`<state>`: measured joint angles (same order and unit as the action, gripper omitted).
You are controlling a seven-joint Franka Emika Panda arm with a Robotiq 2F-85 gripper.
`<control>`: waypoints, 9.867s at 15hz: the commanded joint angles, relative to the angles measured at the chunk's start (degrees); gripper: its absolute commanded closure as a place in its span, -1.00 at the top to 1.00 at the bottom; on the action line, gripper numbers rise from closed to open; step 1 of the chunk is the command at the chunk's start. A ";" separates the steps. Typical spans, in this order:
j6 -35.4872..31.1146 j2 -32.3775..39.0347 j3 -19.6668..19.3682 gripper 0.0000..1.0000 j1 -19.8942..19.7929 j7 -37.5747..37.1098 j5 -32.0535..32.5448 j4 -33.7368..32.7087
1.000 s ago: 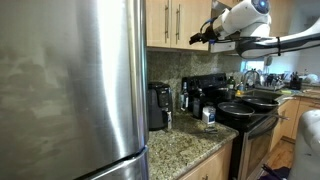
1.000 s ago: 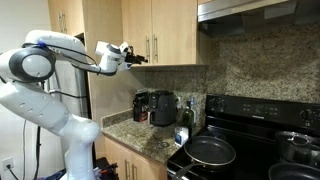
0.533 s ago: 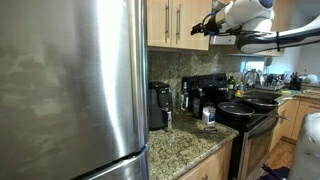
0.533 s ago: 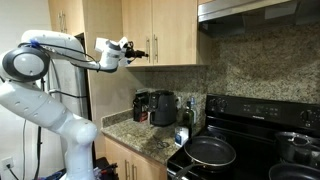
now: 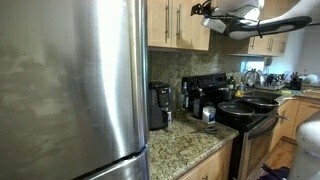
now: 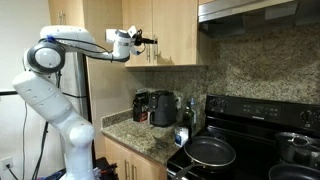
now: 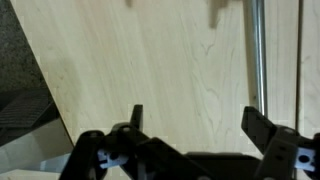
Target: Close the drawer of the air fryer, open the right upper cabinet door, remove the black bottle from the cabinet and put it on the countertop
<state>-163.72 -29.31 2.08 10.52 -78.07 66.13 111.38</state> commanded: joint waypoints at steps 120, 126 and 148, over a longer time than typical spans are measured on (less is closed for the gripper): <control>43.47 -35.83 -5.16 -0.93 -25.28 67.14 -48.35 2.60; 49.42 -36.81 -16.32 -0.93 -32.87 74.70 -37.17 -7.35; 39.93 -23.20 15.21 0.95 -13.91 67.01 -63.97 -15.14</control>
<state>-119.67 -62.42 15.43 -4.62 -8.69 6.07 102.36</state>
